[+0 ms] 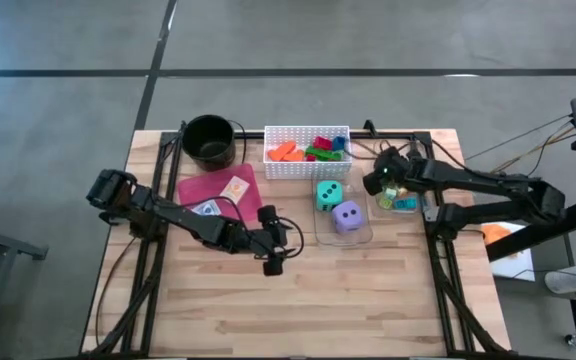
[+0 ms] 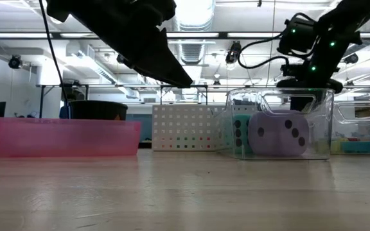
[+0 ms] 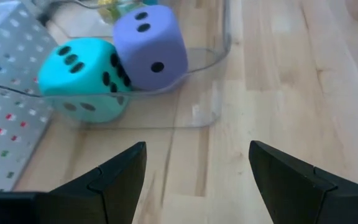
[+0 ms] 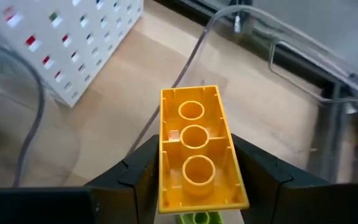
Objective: Pick & Place Toys
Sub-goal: Put the small dark yellow game piece into the right transparent bin
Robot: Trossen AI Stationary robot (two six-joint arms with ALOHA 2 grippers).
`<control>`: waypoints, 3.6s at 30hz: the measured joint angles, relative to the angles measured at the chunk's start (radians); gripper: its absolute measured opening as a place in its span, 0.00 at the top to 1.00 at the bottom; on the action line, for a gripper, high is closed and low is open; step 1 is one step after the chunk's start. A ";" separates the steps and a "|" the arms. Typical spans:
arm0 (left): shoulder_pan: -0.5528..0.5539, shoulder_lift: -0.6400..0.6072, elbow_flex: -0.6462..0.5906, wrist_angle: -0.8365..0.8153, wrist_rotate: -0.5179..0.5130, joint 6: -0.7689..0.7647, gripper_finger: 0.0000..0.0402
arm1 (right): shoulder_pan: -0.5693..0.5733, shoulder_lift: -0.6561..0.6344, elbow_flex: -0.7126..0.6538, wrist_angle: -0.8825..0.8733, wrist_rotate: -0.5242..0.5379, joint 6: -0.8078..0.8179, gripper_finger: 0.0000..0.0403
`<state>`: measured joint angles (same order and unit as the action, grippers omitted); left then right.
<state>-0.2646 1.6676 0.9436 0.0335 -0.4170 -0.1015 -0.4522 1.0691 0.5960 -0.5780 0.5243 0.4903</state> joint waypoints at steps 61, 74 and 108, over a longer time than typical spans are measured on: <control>0.000 0.000 0.000 -0.061 0.052 -0.135 0.29 | -0.177 0.209 0.102 0.156 -0.162 -0.190 0.59; 0.000 0.000 0.000 -0.061 0.052 -0.135 0.29 | -0.179 0.302 0.102 0.084 -0.193 -0.214 0.59; -0.001 0.000 0.000 -0.068 0.052 -0.132 0.29 | -0.235 0.267 0.120 0.034 -0.264 -0.246 0.59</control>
<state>-0.2653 1.6676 0.9436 -0.0349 -0.3649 -0.2337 -0.6868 1.3365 0.7158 -0.5437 0.2607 0.2439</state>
